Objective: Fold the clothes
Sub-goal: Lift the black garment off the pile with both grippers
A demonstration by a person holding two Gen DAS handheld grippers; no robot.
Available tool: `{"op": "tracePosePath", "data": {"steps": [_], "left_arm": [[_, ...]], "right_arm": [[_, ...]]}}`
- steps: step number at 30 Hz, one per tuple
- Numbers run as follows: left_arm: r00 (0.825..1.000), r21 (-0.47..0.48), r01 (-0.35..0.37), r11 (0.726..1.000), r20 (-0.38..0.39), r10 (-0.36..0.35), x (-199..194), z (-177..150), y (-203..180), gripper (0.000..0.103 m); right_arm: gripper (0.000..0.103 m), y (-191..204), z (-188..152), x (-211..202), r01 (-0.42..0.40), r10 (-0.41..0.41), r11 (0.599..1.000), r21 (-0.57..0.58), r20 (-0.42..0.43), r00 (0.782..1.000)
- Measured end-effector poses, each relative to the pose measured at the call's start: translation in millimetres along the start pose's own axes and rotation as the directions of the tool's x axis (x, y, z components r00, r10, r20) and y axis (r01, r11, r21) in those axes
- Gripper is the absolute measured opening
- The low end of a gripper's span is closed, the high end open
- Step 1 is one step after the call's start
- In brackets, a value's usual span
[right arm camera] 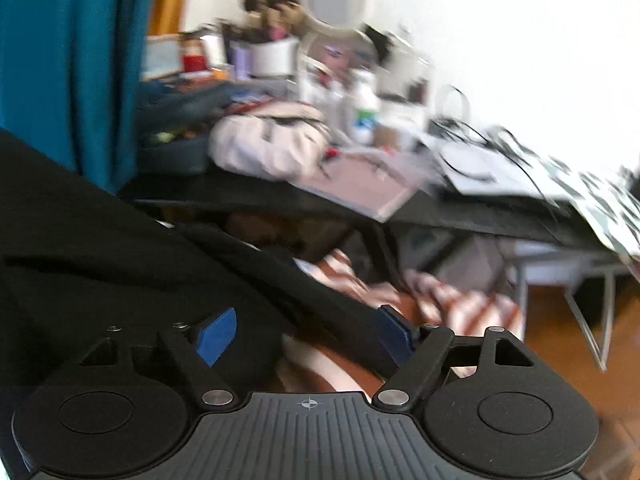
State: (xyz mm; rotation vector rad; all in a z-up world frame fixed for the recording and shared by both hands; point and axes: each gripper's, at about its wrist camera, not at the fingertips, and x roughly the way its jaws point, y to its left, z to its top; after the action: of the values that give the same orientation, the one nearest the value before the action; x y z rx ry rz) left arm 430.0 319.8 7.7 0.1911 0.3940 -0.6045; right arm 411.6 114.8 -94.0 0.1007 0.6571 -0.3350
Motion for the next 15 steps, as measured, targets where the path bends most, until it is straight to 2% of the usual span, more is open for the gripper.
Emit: {"op": "tracePosePath", "data": {"steps": [2,4,5,6,8,9,12,13,15], "left_arm": [[1.0,0.005,-0.009,1.0,0.001,0.009,-4,-4,-2,0.008],[1.0,0.003,-0.029,1.0,0.004,0.029,-7,-6,-2,0.008],[0.999,-0.006,-0.04,0.999,0.007,0.04,-8,-7,0,0.008],[0.999,-0.015,-0.05,0.999,0.009,0.05,-10,-8,2,0.008],[0.998,-0.038,-0.069,0.997,0.012,0.069,-12,-9,6,0.008],[0.997,-0.052,-0.08,0.995,0.015,0.08,-12,-9,9,0.008],[0.993,-0.082,-0.109,0.991,0.024,0.111,-10,-8,18,0.008],[0.992,-0.086,-0.117,0.989,0.026,0.12,-9,-8,20,0.008],[0.992,-0.094,-0.124,0.988,0.02,0.126,-5,-8,21,0.008]], "right_arm": [[0.074,1,9,13,-0.028,0.028,1.0,0.012,-0.004,1.0],[0.07,0,19,33,-0.028,0.03,0.999,0.035,-0.054,0.998],[0.054,-5,24,42,-0.038,0.044,0.997,0.069,-0.087,0.995],[0.03,-12,27,47,-0.064,0.077,0.99,0.125,-0.109,0.991],[0.019,-34,32,49,-0.093,0.13,0.953,0.287,-0.112,0.985],[0.003,-44,32,46,-0.099,0.14,0.93,0.353,-0.094,0.986],[0.002,-74,33,11,-0.031,0.004,0.876,0.481,0.057,0.998],[0.002,-83,32,-4,0.003,-0.063,0.865,0.502,0.101,0.993],[0.002,-99,28,-23,0.063,-0.155,0.851,0.522,0.135,0.979]]}}
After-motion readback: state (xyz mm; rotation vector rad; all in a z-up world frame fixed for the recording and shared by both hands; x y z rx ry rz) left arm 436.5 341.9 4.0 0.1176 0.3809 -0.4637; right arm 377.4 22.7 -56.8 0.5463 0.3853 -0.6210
